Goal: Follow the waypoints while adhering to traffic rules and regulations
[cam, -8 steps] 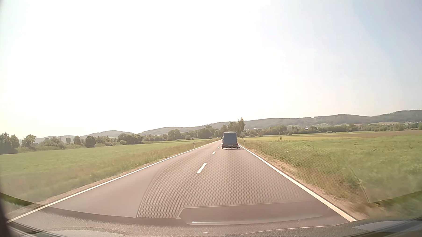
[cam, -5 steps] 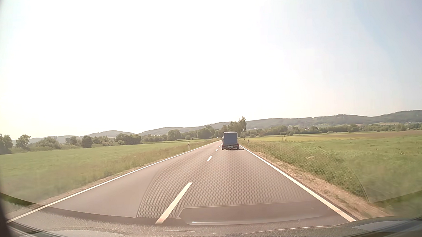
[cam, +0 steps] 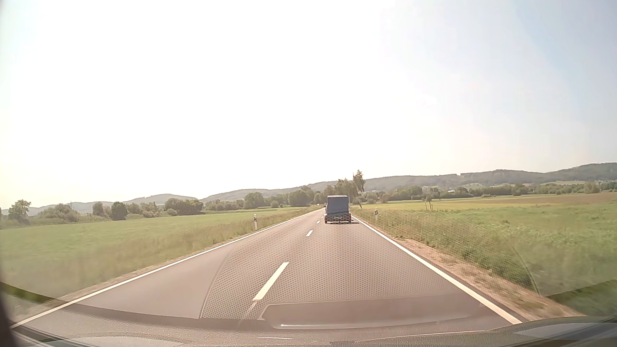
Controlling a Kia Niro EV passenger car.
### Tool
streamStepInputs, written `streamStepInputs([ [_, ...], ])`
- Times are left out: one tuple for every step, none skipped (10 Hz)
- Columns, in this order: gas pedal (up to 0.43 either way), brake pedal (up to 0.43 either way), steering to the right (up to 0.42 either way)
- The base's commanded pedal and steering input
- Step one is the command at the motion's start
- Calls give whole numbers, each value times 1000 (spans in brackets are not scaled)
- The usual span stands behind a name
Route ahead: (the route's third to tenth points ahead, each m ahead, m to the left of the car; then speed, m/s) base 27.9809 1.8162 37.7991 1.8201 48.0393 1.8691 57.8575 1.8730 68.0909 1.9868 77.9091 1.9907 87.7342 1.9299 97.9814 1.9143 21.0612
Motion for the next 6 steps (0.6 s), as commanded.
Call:
streamStepInputs([
  [59,0,0],
  [59,0,0],
  [59,0,0],
  [59,0,0],
  [59,0,0],
  [47,0,0],
])
